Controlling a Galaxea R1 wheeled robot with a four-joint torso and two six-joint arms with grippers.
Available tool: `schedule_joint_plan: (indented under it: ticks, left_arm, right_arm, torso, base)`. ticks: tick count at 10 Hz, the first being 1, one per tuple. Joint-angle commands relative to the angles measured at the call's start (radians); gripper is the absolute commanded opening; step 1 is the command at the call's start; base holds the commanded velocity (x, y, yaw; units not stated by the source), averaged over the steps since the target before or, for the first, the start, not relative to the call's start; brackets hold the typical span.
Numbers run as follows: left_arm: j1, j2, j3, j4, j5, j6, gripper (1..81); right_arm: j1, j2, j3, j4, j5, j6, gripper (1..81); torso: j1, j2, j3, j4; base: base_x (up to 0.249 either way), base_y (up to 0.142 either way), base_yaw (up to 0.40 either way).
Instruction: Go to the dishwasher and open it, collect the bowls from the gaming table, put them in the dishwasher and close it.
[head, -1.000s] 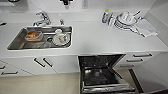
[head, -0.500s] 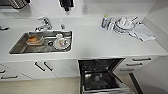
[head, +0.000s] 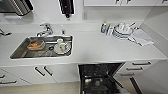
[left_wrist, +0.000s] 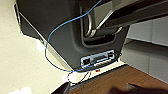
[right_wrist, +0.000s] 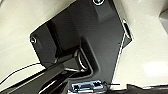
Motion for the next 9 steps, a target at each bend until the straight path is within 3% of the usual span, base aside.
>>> schedule_joint_plan:
  ticks: [1, 9]
  left_arm:
    - [0.024, -0.011, -0.004, 0.004, 0.041, 0.006, 81.1]
    - [0.024, -0.015, -0.004, 0.003, 0.041, 0.006, 81.1]
  right_arm:
    - [-0.053, 0.053, -0.116, -0.015, 0.046, -0.023, 81.1]
    - [-0.047, 0.147, -0.174, -0.029, 0.063, -0.034, 81.1]
  torso:
    - [0.061, -0.096, 0.000, 0.000]
    - [0.233, -0.369, 0.002, 0.000]
  base:
    - [0.000, 0.000, 0.000]
    - [0.000, 0.000, 0.000]
